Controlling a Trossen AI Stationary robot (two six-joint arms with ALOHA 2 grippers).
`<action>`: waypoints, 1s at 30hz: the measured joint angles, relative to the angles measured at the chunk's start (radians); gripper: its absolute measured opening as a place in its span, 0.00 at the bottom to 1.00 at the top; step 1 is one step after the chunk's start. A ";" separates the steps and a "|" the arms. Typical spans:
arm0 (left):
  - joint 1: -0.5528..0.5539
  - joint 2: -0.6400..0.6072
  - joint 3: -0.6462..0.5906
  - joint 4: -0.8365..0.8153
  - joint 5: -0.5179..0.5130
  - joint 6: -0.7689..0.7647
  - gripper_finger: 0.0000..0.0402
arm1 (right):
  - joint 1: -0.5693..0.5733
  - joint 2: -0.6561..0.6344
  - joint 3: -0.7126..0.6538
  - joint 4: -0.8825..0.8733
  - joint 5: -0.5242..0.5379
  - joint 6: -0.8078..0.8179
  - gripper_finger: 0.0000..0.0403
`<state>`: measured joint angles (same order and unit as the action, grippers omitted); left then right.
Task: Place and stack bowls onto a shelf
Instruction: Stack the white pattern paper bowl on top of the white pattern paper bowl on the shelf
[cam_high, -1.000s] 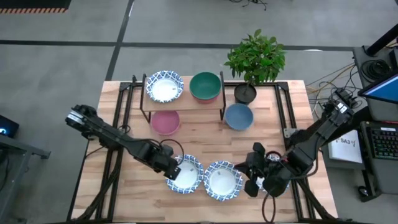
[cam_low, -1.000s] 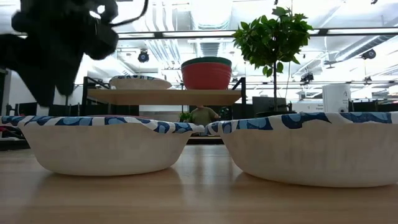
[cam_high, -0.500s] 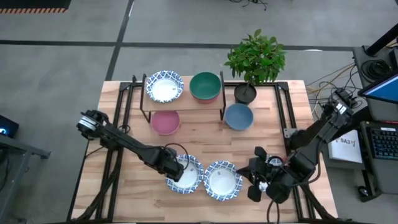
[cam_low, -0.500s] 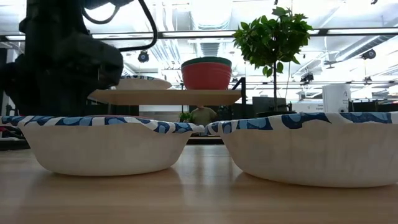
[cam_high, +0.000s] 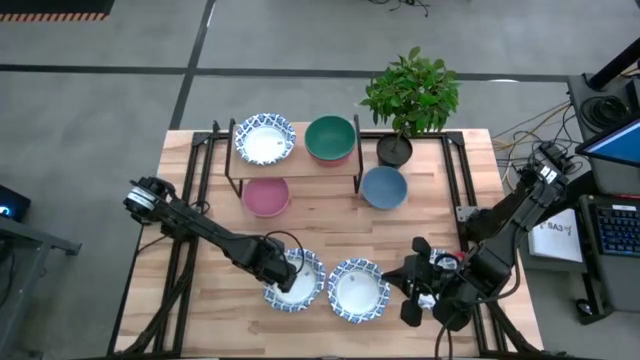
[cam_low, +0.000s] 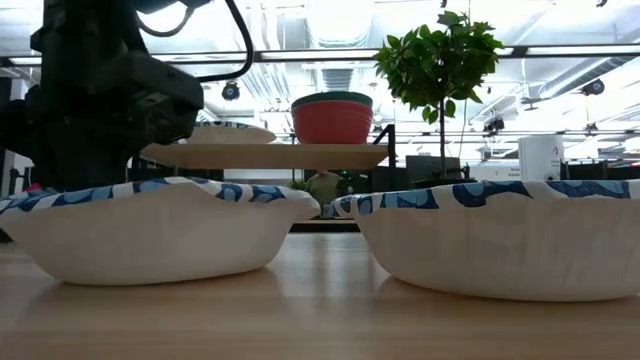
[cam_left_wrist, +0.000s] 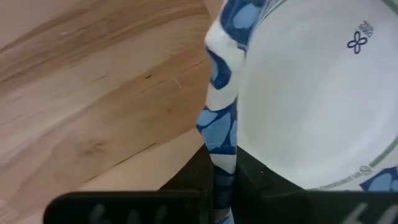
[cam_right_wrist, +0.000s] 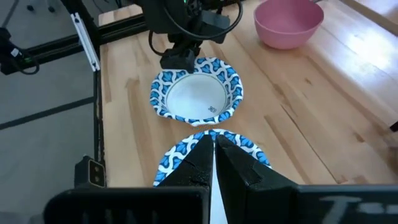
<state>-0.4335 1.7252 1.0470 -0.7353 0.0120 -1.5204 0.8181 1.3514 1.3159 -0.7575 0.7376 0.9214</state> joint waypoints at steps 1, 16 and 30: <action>0.000 0.000 0.000 -0.001 0.000 0.007 0.02 | 0.000 0.000 0.000 0.005 0.000 0.005 0.02; -0.016 -0.177 0.245 -0.316 -0.061 0.046 0.00 | 0.000 0.000 0.000 0.034 0.018 -0.005 0.02; 0.263 -0.255 0.809 -0.790 -0.346 0.446 0.00 | -0.004 0.000 -0.001 0.031 0.025 -0.089 0.02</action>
<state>-0.1708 1.4703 1.8558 -1.5255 -0.3336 -1.0743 0.8138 1.3514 1.3148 -0.7268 0.7624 0.8321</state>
